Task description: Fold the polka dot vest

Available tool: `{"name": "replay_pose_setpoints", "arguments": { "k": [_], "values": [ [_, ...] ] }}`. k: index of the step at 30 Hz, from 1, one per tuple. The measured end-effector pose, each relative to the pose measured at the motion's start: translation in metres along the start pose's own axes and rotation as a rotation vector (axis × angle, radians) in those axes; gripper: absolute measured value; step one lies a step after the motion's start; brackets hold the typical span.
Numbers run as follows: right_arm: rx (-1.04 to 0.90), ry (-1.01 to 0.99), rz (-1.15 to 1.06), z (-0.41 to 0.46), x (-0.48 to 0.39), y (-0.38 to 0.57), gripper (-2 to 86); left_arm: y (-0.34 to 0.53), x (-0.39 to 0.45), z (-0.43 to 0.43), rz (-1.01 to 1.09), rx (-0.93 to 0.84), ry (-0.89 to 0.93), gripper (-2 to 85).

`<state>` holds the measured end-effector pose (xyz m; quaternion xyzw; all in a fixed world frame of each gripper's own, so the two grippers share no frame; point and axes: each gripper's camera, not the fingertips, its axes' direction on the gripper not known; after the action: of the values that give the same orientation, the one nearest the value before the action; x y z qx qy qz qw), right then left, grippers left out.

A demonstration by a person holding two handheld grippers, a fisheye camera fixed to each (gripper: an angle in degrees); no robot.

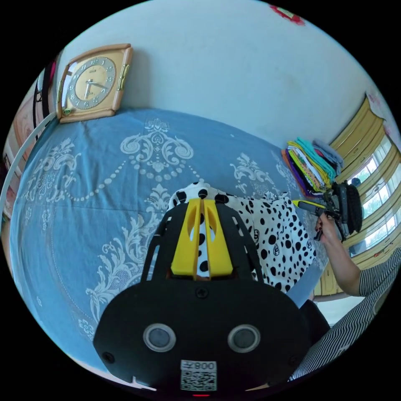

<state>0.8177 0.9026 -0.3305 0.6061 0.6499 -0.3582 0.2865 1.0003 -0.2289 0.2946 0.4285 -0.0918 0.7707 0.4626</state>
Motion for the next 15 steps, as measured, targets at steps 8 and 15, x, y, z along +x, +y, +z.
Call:
{"name": "replay_pose_setpoints", "arguments": {
  "k": [8, 15],
  "values": [
    [-0.104, -0.053, 0.026, 0.049, 0.004, 0.021, 0.1, 0.01, -0.039, 0.005, -0.136, -0.086, 0.016, 2.4],
    [-0.01, -0.17, 0.116, 0.043, 0.022, 0.065, 0.1, 0.033, -0.06, -0.05, -0.207, 0.013, 0.092, 3.8]
  ]
}}
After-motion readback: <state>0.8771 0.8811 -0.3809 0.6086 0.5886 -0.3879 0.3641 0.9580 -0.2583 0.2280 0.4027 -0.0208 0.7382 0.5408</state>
